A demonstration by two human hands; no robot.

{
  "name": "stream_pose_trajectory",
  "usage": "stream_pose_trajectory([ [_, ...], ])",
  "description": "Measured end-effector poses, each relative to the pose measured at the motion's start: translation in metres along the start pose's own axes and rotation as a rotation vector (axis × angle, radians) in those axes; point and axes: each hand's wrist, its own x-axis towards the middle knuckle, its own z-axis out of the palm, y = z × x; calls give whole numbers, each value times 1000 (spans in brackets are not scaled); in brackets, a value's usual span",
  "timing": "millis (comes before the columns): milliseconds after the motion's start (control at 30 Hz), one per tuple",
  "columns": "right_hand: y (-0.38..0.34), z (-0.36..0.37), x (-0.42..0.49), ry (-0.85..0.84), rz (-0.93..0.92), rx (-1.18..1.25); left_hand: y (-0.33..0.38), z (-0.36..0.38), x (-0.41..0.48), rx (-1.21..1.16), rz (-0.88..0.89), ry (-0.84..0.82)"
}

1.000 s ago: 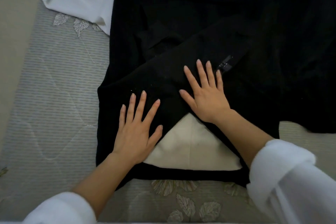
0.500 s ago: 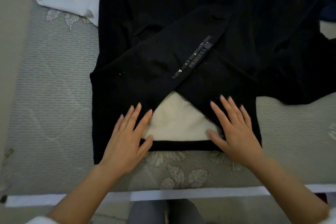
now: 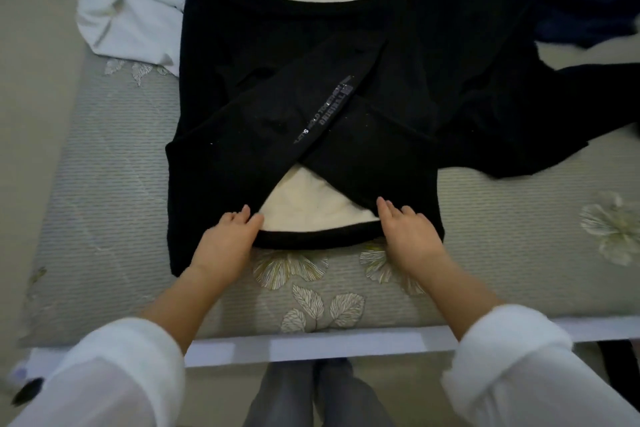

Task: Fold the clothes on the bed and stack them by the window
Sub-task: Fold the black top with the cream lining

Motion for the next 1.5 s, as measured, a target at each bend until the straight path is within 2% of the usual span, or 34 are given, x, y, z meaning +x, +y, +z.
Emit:
stream_pose_trajectory([
  [100, 12, -33, -6, 18, -13, 16, 0, -43, -2, -1, 16, 51],
  [267, 36, -81, -55, 221, -43, -83, 17, -86, -50, 16, 51, 204],
  [400, 44, -97, -108, 259, -102, -96, 35, -92, -101, -41, 99, 176],
  [467, 45, -91, -138, 207, -150, -93, 40, -89, -124, -154, 112, 88],
  [600, 51, -73, -183, 29, -223, -58, 46, -80, -155, -292, 212, -208],
  [767, 54, -80, -201, -491, -232, 171, 49, -76, -173, -401, 232, -681],
  [833, 54, -89, -191, -607, -226, 194, 44, -80, -168, -432, 195, -782],
  [900, 55, -99, -172, -605, -215, 183, 35, -87, -155, -435, 139, -753],
  [967, 55, -114, -146, -519, -200, 160, 22, -96, -136, -413, 109, -664],
  [1133, 55, -155, -68, -88, -212, -53, -21, -127, -81, -265, 43, -350],
  [1300, 52, -177, 9, 140, -193, -219, -59, -144, -26, -186, -56, -130],
  [1400, 48, -175, 50, 219, -160, -242, -73, -142, 8, -144, -103, -30],
  [1500, 45, -164, 81, 190, -90, -246, -78, -129, 37, -81, -139, 52],
])
